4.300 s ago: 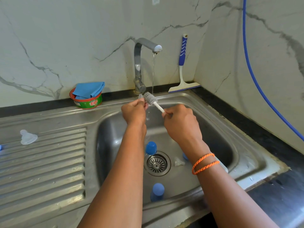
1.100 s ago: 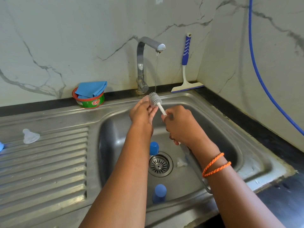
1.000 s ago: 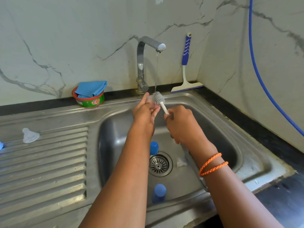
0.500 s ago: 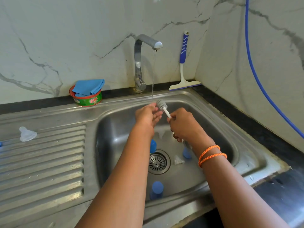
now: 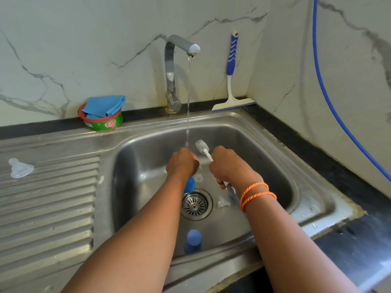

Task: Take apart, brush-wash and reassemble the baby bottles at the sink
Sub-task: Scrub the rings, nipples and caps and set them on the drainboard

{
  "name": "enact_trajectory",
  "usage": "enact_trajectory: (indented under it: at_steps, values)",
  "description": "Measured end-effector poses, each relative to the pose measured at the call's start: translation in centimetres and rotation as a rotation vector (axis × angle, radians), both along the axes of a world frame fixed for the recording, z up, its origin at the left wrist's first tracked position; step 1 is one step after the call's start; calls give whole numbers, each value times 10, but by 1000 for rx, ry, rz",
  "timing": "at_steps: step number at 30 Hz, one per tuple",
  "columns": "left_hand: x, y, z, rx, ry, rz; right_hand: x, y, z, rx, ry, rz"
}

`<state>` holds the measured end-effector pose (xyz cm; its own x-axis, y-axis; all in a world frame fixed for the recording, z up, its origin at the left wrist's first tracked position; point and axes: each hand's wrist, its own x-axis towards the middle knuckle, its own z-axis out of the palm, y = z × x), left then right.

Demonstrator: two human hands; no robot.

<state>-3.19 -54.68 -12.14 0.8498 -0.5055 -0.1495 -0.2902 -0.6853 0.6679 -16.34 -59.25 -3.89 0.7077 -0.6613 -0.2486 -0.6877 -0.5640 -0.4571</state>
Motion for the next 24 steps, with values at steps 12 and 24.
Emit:
enact_trajectory:
  at_steps: [12,24]
  values:
    - [3,-36,-36,146,-32,-158,3,1,10,-54,-4,-18]
    - [29,22,57,-1188,1064,383,10,2,7,-227,-314,7]
